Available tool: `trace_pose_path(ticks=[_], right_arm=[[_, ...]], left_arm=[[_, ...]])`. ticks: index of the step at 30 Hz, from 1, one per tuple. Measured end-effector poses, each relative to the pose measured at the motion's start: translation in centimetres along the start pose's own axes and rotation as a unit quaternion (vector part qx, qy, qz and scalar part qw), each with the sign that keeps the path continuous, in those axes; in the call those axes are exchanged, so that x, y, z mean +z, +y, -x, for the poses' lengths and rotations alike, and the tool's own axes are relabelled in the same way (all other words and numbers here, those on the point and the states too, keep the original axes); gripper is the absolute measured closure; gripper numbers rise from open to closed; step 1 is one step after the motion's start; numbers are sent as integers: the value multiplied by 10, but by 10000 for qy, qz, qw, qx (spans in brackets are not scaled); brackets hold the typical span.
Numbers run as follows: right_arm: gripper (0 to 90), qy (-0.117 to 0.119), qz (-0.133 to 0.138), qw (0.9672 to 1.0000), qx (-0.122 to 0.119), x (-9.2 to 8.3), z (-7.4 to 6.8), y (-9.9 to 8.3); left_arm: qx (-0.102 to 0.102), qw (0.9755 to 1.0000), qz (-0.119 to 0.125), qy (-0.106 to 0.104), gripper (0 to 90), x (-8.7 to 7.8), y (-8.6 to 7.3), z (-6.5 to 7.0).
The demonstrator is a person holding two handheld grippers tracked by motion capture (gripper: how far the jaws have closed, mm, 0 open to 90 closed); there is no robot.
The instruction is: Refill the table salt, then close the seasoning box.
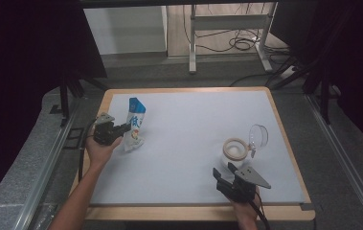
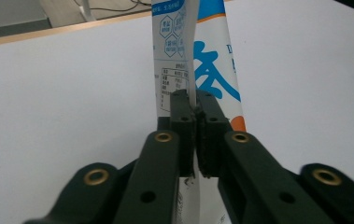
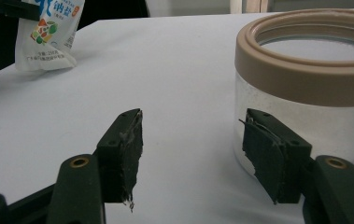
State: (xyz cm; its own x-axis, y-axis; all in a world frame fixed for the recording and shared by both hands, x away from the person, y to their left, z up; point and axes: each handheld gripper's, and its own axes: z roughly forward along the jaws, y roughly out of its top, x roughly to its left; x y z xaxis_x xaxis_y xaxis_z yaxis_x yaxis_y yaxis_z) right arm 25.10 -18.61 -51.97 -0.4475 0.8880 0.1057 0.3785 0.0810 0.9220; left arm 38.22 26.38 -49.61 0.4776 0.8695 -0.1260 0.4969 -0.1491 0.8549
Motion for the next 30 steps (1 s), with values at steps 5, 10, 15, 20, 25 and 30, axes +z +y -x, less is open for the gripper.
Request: trace_pose_path(ticks=[5, 10, 15, 20, 25, 30], right_arm=[[386, -5, 49, 10000, -49, -3, 0, 1], [386, 0, 192, 9996, -209, -12, 1, 5], [436, 50, 527, 9980, -337, -34, 12, 15], [655, -271, 956, 9947, -267, -73, 47, 33], [784, -681, 1001, 9924, -240, -90, 76, 42], [878, -1073, 767, 9913, -27, -82, 118, 52]], left_arm=[[135, 9999, 16, 70, 900, -5, -3, 9], [147, 9999, 61, 1, 900, -10, -7, 13], [77, 9999, 60, -42, 900, -13, -10, 11], [78, 9999, 54, -108, 900, -14, -10, 12], [85, 9998, 50, -149, 900, -14, -10, 13], [96, 9998, 48, -147, 900, -14, -10, 15]])
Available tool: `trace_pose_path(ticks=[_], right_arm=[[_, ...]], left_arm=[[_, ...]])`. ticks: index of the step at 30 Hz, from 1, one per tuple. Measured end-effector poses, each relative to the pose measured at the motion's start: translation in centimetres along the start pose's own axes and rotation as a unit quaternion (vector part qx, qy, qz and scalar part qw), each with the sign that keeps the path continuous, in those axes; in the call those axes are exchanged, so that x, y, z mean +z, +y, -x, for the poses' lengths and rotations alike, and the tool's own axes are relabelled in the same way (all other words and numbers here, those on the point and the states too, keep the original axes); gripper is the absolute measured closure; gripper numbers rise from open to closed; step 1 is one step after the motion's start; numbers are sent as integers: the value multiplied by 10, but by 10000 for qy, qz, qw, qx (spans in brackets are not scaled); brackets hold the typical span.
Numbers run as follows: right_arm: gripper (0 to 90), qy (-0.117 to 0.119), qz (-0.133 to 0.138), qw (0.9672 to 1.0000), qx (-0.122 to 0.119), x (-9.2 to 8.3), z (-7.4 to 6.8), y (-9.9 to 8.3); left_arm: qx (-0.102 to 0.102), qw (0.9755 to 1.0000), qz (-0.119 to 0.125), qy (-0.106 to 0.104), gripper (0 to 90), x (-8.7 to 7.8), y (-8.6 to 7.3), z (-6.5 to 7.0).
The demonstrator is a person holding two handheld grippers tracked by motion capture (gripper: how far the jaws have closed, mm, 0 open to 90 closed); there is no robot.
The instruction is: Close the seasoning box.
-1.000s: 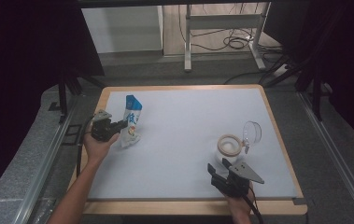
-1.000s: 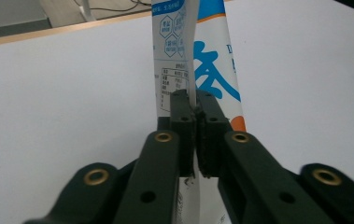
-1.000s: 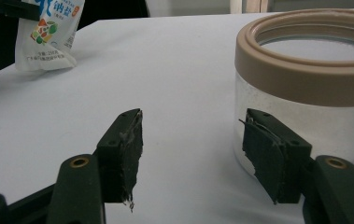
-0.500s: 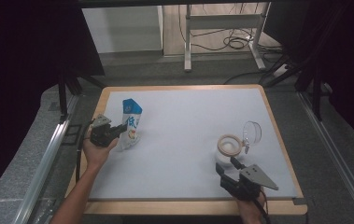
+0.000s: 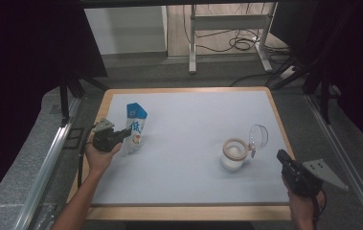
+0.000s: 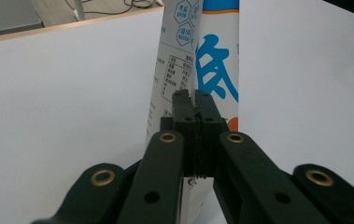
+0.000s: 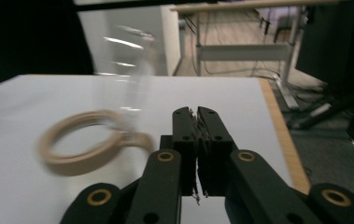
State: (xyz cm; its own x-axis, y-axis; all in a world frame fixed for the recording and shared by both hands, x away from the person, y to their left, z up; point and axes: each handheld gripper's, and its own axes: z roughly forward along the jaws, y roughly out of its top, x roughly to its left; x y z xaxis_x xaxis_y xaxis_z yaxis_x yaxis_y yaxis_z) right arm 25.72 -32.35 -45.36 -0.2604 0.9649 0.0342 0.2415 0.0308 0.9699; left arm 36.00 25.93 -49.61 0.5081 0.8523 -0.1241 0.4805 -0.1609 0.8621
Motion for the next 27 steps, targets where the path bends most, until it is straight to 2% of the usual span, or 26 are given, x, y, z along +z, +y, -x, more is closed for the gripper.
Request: trace_pose_path(ticks=[3, 5, 8, 14, 22, 27], right_arm=[[895, 32, -153, 9997, 190, 16, 15, 3], [897, 45, -255, 9996, 107, 28, 19, 8], [897, 206, -345, 9992, 54, 41, 20, 15], [897, 450, -532, 9971, -291, 59, 6, 33], [897, 565, -537, 9952, -585, 63, -11, 40], [897, 668, -608, 9936, -675, 66, -19, 40]], left_arm=[[-3, 10000, -7, 1, 900, 0, 0, 0], [2, 10000, -17, 4, 900, -1, 0, 0], [8, 10000, -27, 7, 900, -1, 0, 0], [-4, 10000, -28, -4, 900, -1, 0, 1], [15, 10000, -55, -22, 900, 0, 1, 3], [16, 10000, -56, -19, 900, 0, 1, 3]])
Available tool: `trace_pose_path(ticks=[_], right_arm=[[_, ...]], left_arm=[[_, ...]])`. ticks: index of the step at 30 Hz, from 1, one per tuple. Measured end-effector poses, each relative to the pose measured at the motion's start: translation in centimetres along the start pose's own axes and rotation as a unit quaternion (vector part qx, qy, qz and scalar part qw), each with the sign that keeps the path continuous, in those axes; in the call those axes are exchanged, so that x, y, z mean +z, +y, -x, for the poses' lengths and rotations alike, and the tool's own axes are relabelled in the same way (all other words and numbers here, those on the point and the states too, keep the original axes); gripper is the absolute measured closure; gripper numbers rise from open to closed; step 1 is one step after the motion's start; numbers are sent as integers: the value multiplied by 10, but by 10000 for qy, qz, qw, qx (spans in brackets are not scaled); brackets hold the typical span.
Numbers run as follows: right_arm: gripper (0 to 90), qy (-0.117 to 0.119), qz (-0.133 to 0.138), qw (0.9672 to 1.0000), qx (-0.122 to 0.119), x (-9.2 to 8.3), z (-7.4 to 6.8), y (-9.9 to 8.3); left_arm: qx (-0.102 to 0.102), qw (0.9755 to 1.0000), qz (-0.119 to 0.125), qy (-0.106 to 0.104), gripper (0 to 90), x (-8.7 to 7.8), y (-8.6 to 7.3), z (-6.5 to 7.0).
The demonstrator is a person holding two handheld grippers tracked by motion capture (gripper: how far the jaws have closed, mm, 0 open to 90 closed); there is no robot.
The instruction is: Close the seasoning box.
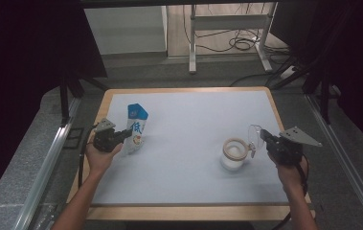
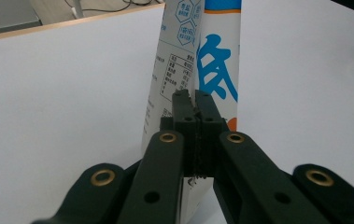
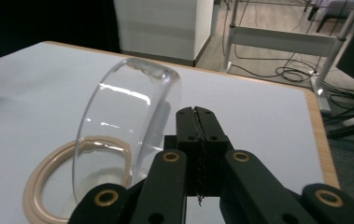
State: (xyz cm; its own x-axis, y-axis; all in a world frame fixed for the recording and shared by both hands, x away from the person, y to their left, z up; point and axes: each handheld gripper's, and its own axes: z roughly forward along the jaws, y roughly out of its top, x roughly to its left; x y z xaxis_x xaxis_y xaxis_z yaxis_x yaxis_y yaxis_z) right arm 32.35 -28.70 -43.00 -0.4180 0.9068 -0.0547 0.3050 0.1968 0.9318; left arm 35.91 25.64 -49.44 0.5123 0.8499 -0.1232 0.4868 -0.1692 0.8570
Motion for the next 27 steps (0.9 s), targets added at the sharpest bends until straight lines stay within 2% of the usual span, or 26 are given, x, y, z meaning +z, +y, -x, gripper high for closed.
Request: trace_pose_path(ticks=[4, 8, 12, 16, 18, 21, 27], right_arm=[[897, 163, -97, 9998, -114, 7, -9, -1], [897, 385, -204, 9985, -343, 14, -25, -2], [897, 672, -278, 9956, -588, 20, -40, -3], [897, 898, -363, 9931, -666, 23, -47, -2], [897, 998, -372, 9920, -676, 22, -46, -3], [897, 1028, -346, 9925, -556, 19, -41, -5], [890, 770, -70, 9969, -150, 0, -14, -17]], left_arm=[[-6, 10000, 1, -1, 900, 0, 0, 0], [-10, 10000, 0, -3, 900, 0, -1, 0], [-14, 10000, -11, 12, 900, -1, 0, -1], [-1, 10000, -21, 13, 900, 0, 0, 0], [-15, 10000, -13, 1, 900, 0, -1, -1], [-21, 10000, -8, 2, 900, -1, -1, -1], [-2, 10000, -3, 10, 900, -3, -2, 0]])
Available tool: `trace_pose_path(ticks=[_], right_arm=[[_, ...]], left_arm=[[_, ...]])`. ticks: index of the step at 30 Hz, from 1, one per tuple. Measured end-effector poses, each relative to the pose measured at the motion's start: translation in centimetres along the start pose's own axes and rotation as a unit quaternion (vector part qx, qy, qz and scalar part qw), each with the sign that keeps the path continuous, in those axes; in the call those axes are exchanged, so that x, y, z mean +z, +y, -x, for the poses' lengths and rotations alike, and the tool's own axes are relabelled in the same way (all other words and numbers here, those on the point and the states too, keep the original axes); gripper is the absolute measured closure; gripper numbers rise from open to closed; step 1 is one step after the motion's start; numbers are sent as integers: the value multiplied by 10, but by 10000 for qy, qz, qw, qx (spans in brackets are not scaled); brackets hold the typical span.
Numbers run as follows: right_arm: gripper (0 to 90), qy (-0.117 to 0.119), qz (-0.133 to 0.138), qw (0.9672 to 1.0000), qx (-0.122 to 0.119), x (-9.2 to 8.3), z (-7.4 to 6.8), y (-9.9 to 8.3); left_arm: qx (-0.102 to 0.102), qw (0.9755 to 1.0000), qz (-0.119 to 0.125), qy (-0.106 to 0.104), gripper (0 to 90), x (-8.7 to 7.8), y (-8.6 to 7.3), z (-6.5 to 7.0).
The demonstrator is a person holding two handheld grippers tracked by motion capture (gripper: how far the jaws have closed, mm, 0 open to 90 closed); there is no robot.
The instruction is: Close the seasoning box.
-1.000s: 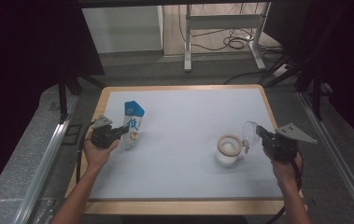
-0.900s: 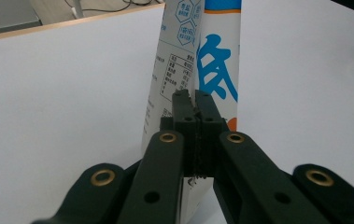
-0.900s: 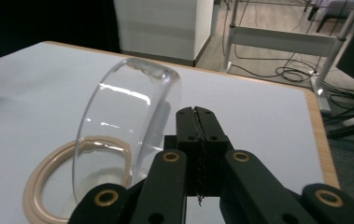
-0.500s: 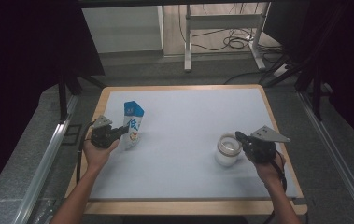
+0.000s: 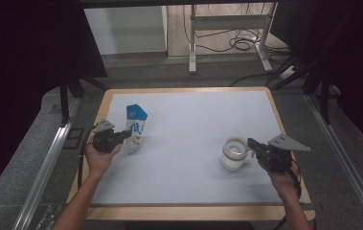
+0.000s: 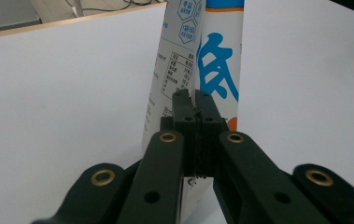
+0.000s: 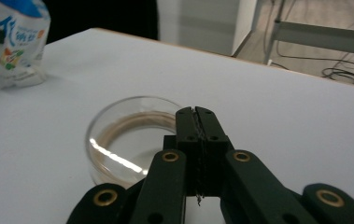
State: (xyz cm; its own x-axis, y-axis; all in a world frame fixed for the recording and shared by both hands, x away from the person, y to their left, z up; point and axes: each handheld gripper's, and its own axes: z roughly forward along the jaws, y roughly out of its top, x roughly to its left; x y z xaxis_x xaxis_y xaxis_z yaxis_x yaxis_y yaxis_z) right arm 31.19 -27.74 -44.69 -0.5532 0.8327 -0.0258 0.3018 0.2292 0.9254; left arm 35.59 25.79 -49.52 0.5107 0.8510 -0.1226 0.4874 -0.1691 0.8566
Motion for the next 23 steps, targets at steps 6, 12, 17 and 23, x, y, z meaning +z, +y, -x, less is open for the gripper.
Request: trace_pose_path(ticks=[6, 12, 17, 23], right_arm=[[817, -426, 50, 9984, 376, -20, 28, -31], [640, -578, -155, 9956, 721, -21, 47, -66], [543, -611, -344, 9955, 645, -18, 49, -75], [412, -560, -381, 9960, 582, -15, 46, -76]], left_arm=[[-3, 10000, 12, -14, 900, 0, -2, 2], [-26, 10000, 19, 1, 900, -1, -3, 4], [-41, 10000, 40, 19, 900, -1, -4, 5], [-49, 10000, 61, -6, 900, -2, -5, 5]])
